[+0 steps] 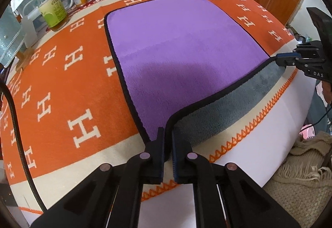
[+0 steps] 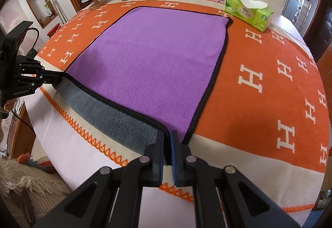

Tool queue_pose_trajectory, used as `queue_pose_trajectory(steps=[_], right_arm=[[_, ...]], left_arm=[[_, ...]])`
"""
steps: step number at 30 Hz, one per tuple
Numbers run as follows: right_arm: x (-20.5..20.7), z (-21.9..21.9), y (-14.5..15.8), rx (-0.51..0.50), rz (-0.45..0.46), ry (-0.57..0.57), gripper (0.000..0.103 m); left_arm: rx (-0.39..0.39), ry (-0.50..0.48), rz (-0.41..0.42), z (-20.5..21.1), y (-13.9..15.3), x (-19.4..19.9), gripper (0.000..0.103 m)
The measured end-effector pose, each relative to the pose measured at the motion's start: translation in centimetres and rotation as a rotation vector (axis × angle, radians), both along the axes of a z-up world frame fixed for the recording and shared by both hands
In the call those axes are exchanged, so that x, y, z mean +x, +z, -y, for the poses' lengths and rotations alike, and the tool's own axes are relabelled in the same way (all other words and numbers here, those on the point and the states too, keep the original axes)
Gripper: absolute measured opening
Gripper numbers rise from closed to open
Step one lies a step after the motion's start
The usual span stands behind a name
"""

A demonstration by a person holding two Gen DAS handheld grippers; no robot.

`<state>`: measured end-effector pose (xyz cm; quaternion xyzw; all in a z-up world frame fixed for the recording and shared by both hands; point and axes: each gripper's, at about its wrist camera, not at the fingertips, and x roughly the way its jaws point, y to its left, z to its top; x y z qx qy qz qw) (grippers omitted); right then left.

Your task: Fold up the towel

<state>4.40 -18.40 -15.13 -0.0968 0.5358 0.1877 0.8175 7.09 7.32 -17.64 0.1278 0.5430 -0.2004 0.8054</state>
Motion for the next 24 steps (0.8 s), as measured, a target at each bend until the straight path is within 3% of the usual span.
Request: queue_pose_trajectory(steps=[13,24], right_arm=[[3.3,0.0,5.0,-0.008,0.163,-0.084,0.005],[11.0,-0.5,9.8,-0.047,0.298,-0.194,0.005]], left_arm=[[0.051,0.056,0.187,0.7,5.9,3.7,0.004],[0.086,0.142,0.312,1.9,9.9,12.3,0.003]])
